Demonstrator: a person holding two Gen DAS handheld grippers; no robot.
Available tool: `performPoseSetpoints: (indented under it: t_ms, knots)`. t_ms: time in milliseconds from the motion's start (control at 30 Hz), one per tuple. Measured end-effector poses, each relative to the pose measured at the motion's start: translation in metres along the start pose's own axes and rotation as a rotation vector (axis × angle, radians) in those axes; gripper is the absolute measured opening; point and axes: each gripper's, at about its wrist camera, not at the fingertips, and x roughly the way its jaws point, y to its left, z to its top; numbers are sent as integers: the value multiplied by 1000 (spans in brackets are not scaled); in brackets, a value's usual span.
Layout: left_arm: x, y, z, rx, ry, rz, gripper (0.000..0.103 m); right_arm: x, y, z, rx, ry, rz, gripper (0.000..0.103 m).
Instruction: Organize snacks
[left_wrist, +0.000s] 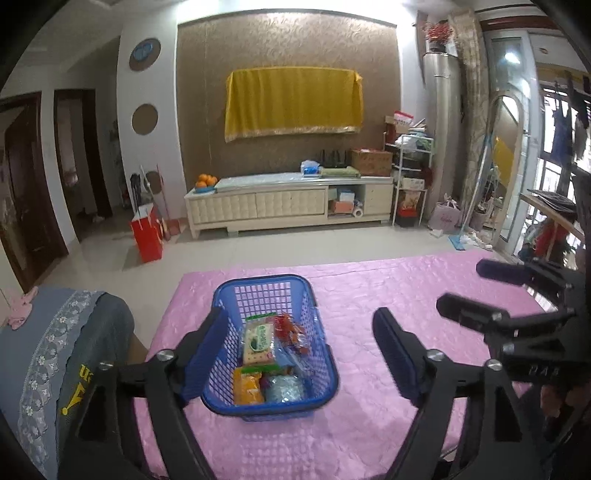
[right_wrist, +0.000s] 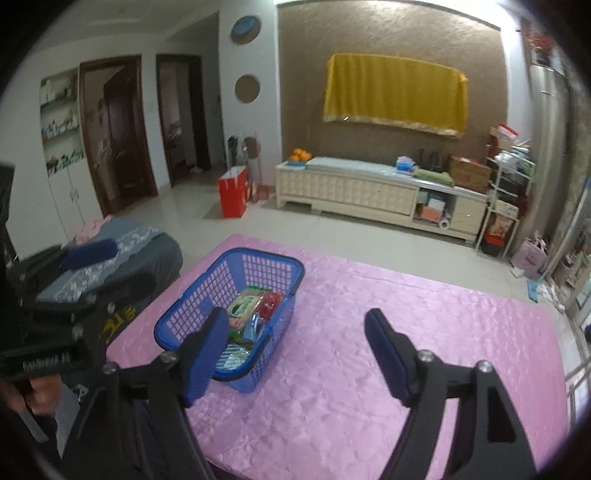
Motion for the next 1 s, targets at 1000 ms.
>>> performPoseSetpoints:
  t_ms: [1000]
  knots:
    - [-71, -47, -57, 9, -90, 4, 103, -84, 5, -70, 79, -91, -137, 103]
